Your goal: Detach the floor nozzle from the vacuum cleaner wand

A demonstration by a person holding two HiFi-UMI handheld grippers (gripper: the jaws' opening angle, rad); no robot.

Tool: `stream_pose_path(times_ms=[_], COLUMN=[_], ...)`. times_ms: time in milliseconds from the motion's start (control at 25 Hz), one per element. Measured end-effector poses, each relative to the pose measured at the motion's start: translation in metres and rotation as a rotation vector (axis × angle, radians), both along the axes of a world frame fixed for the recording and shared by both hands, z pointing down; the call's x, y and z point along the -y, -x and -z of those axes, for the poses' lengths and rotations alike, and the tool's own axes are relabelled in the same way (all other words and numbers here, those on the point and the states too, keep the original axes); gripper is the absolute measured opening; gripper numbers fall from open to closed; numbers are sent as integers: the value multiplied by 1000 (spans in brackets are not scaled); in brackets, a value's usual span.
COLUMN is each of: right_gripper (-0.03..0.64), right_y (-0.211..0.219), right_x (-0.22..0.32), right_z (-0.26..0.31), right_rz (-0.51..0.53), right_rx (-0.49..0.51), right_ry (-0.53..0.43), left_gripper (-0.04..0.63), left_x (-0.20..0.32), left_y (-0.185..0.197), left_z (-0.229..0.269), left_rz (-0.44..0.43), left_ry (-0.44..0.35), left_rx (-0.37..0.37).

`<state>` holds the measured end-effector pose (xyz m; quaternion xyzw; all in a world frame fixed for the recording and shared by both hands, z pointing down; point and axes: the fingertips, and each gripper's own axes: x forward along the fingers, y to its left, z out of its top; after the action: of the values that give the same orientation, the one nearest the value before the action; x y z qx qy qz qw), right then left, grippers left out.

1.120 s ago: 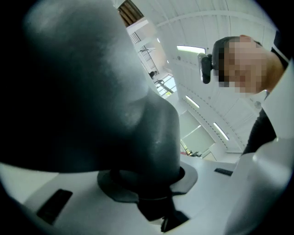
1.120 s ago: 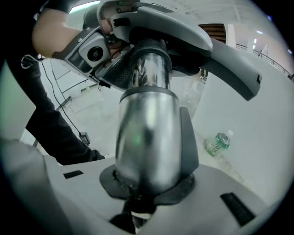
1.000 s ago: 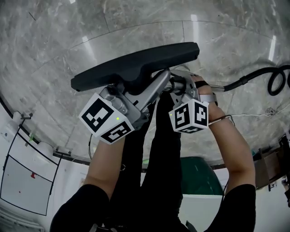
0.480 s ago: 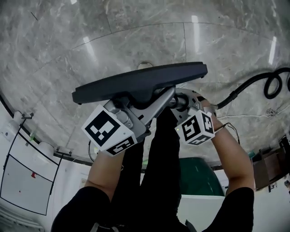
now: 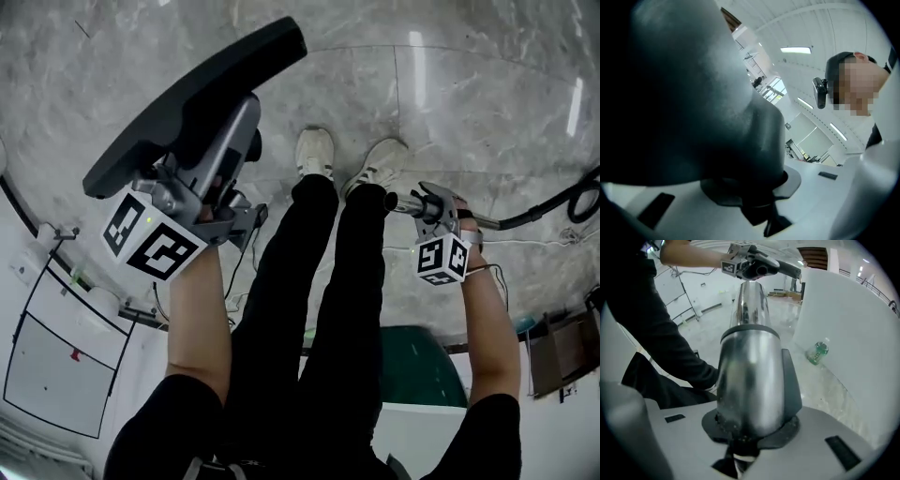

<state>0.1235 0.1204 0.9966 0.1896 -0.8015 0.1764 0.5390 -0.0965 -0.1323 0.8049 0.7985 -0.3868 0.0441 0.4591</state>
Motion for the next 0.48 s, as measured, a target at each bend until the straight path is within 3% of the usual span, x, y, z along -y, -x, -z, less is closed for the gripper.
stream_pose_path(times_ms=[280, 480], right_gripper=[98, 98], right_y=[50, 79], right_x=[21, 65], right_z=[-41, -86], right_rz=[104, 78], right_rx=[-1, 5], right_ry=[8, -60], left_gripper=[114, 114], left_x=[-12, -28], left_y=[-16, -16], left_z=[-18, -34], left_rz=[-45, -57], left_ry=[74, 141], left_rx=[-42, -180])
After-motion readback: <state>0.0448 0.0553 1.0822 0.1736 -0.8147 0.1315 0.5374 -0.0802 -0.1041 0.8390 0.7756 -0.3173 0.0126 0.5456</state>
